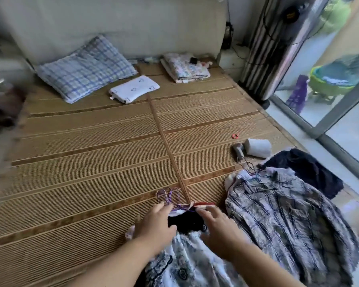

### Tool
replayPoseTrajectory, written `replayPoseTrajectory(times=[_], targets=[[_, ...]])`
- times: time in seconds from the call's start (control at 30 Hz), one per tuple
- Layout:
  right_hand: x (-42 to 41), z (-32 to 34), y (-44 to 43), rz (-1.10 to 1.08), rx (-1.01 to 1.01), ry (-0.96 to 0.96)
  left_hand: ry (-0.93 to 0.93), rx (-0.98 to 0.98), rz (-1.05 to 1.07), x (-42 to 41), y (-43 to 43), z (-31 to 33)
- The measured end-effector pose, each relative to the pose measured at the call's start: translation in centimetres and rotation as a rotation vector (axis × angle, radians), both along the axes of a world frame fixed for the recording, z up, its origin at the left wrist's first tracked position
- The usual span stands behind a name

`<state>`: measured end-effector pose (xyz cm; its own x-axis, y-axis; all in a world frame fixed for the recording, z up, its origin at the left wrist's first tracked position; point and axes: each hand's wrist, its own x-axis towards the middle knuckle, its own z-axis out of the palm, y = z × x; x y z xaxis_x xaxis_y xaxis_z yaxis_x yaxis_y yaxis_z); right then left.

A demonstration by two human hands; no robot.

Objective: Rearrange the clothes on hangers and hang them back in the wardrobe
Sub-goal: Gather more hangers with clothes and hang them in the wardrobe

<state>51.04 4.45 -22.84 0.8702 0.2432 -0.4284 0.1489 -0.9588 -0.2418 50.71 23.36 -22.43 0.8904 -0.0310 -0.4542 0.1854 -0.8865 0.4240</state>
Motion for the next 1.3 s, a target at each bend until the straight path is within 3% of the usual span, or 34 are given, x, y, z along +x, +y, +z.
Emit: replayPoseTrajectory(times=[0.13,0.33,0.57,0.77,0.9,1.0,1.13,1.3], targets=[[6.4,-3.8,-2.8,0.160,-0.037,0.046,0.071,-0.057,0.200,2.6,-3.1,-3.1],[10.8,-12.4,-3.9,0.124,0.014,0.185,0.119,-0.107,0.451,6.0,-2.7,-9.4],[14.8,-23.9,-2.1,0.160,-0.106,0.190,0.312,-0.149,0.560,7.8,-1.8,-19.5],[16.8,-30.1,1.1,0.189,-0.191,0.160,0.285,-0.100,0.537,7.4,-1.6,-25.6],[17.9,-31.0,1.2,0.219,-0.228,0.168,0.202,-0.016,0.536,7.7,-1.7,-26.6],[18.4,-29.6,0.4,0.241,-0.106,0.248,0.152,0.005,0.563,8.1,-1.9,-25.5],[17.7,-25.6,0.3,0.209,0.005,0.302,0.081,-0.010,0.480,9.4,-2.9,-22.2],[15.0,-18.8,0.5,0.181,0.051,0.271,0.110,-0.057,0.546,9.9,-3.6,-15.9]])
